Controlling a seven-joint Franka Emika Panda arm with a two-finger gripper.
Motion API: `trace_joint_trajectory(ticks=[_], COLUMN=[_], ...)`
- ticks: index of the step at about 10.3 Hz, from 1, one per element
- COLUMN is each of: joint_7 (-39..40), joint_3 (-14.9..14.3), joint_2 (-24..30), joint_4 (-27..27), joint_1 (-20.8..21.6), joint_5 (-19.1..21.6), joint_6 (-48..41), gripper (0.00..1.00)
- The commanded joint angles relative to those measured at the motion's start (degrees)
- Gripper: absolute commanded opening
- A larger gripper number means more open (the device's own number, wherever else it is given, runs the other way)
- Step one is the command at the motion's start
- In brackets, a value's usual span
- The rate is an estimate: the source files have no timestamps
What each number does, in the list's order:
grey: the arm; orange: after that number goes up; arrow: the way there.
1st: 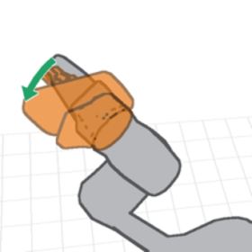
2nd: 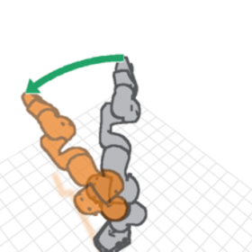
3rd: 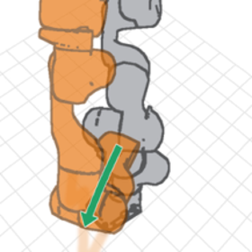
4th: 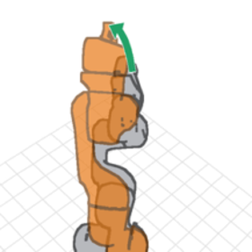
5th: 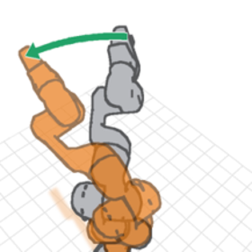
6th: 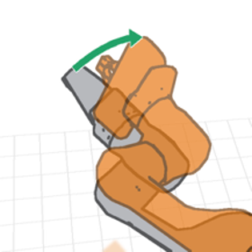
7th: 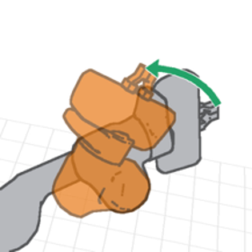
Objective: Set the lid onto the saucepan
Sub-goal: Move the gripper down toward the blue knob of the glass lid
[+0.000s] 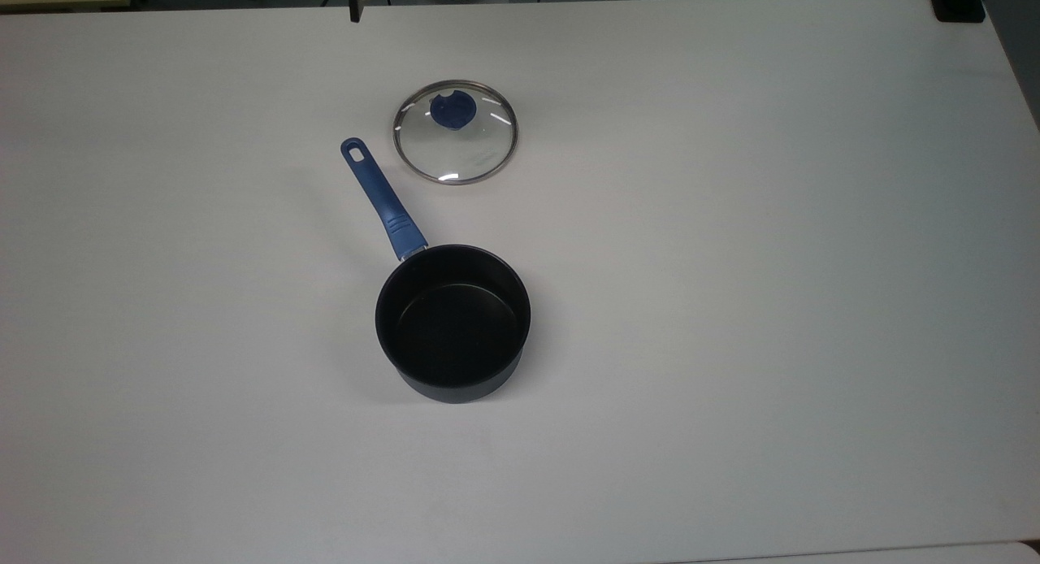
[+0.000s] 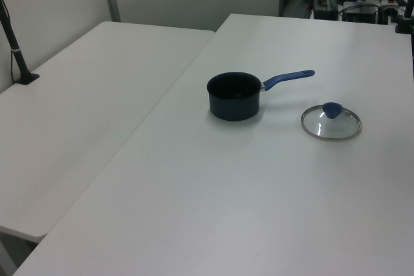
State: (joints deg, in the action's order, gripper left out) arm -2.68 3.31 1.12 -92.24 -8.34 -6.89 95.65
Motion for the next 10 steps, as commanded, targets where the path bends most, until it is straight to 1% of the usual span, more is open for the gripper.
trace_joint_trajectory(ticks=[1,6,7,8,9,10], joint_7=[0.7,0.7,1.7,4.8,12.3,25.0], joint_3=[-0.3,-0.3,-0.3,-0.5,-1.3,-1.4], joint_2=[0.4,0.4,0.5,0.6,0.7,0.7], joint_4=[0.4,0.4,0.3,0.2,-0.1,-1.8], joint_1=[0.4,0.4,0.4,0.2,0.0,-0.4], joint_5=[0.5,0.9,0.9,0.9,0.9,0.6], joint_6=[-0.3,-0.3,-0.3,-0.4,-0.5,-0.8], gripper=[1.00,1.00,1.00,1.00,1.00,1.00])
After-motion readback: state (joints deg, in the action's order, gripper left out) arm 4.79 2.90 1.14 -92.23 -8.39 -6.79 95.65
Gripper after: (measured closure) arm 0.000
